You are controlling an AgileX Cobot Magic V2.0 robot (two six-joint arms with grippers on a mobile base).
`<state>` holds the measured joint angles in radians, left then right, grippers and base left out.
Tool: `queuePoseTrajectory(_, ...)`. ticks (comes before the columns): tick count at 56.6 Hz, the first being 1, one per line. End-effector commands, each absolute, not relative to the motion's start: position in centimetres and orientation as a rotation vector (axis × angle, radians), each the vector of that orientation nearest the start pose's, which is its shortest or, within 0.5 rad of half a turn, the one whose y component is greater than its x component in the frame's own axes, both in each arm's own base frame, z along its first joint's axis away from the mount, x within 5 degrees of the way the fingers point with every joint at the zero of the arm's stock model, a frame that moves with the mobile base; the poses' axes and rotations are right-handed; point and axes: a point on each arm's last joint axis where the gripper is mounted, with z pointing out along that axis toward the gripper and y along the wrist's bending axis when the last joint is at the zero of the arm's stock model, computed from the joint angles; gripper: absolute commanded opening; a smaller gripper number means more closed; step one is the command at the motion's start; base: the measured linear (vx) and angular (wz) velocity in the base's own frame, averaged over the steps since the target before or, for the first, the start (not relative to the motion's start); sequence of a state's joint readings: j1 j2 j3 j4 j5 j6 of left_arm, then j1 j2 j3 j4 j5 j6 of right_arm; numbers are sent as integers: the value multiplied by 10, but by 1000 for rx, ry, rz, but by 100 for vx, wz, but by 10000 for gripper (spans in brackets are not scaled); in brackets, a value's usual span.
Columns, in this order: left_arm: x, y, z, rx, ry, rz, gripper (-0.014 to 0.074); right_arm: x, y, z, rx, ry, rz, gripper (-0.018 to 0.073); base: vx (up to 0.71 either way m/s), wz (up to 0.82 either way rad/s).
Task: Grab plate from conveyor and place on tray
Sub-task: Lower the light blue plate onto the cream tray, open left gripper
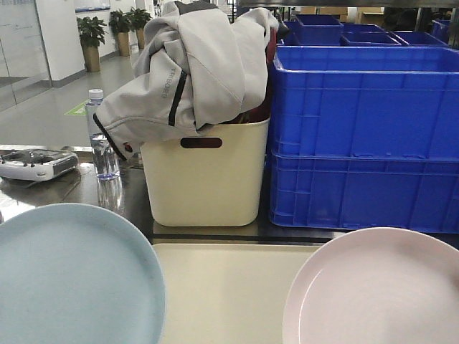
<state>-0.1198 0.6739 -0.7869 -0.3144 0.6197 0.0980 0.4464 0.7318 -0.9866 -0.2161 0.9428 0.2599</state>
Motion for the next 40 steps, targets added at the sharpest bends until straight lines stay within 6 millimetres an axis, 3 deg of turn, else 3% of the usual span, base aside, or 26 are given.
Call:
queuePoseTrajectory(1,126,-31,383,50,1865,-379,-6,116,37,410,-232,2032,161,-9,0,0)
queuePoseTrajectory(40,128,-32,383,31,1862,-409,-6,115,39,410,-214,2041,202,-9,0,0)
